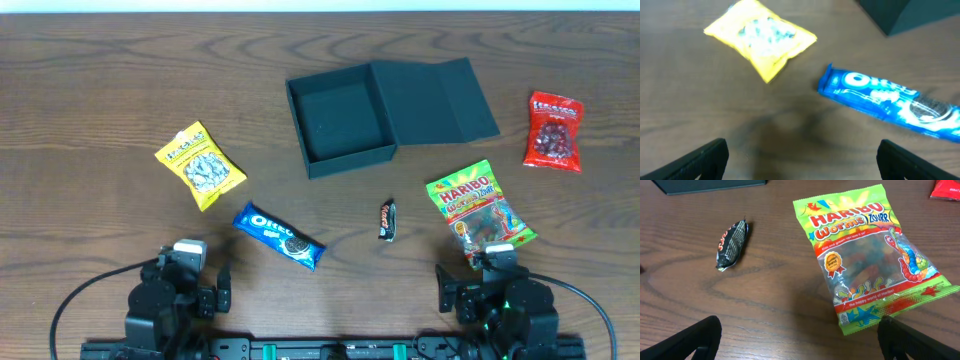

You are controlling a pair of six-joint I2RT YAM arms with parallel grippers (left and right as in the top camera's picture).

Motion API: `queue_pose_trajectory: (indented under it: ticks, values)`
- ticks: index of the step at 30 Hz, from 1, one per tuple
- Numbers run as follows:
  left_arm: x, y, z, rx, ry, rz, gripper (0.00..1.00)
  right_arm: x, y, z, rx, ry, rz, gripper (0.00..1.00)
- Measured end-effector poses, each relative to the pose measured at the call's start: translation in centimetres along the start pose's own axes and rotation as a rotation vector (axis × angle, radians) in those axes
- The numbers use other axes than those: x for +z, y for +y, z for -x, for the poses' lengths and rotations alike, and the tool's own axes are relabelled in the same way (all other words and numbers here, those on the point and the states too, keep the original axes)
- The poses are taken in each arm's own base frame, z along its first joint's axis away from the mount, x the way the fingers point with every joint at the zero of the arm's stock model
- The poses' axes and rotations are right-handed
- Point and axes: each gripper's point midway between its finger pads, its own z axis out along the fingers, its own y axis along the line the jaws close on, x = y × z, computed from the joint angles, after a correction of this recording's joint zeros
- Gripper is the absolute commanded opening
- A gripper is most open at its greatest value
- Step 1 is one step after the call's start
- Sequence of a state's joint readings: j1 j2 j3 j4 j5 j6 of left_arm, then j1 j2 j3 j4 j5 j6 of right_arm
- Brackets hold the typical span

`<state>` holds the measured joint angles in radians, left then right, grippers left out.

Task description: Pack container

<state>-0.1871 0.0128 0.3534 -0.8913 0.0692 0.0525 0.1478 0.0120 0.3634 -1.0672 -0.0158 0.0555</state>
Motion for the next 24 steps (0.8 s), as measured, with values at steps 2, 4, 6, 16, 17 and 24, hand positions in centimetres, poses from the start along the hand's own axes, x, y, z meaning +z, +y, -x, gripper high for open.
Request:
queue_pose_trajectory:
  ticks: [2, 4, 6, 16, 17, 24]
  values:
    - [0.0, -0.5, 0.2, -0.002, -0.009, -0.03, 0.95, 0.0, 0.0, 0.0, 0.0, 0.0, 0.0, 0.99]
    - [0.0, -1.0, 0.2, -0.003, -0.009, -0.057, 0.95, 0.0, 0.0, 0.0, 0.0, 0.0, 0.0, 0.99]
    - [0.0, -1.2, 0.4, -0.003, -0.016, -0.072, 0.95, 0.0, 0.0, 0.0, 0.0, 0.0, 0.0, 0.99]
    - [-0.2, -2.3, 1.9, -0.069, -0.065, -0.137, 0.95, 0.0, 0.0, 0.0, 0.0, 0.0, 0.0, 0.99]
    - [-0.2, -2.3, 1.9, -0.073, -0.06, -0.138, 0.95, 0.0, 0.0, 0.0, 0.0, 0.0, 0.0, 0.99]
    - [-1.6, -2.4, 4.7, -0.107, -0.015, -0.136, 0.95, 0.0, 0.0, 0.0, 0.0, 0.0, 0.001, 0.99]
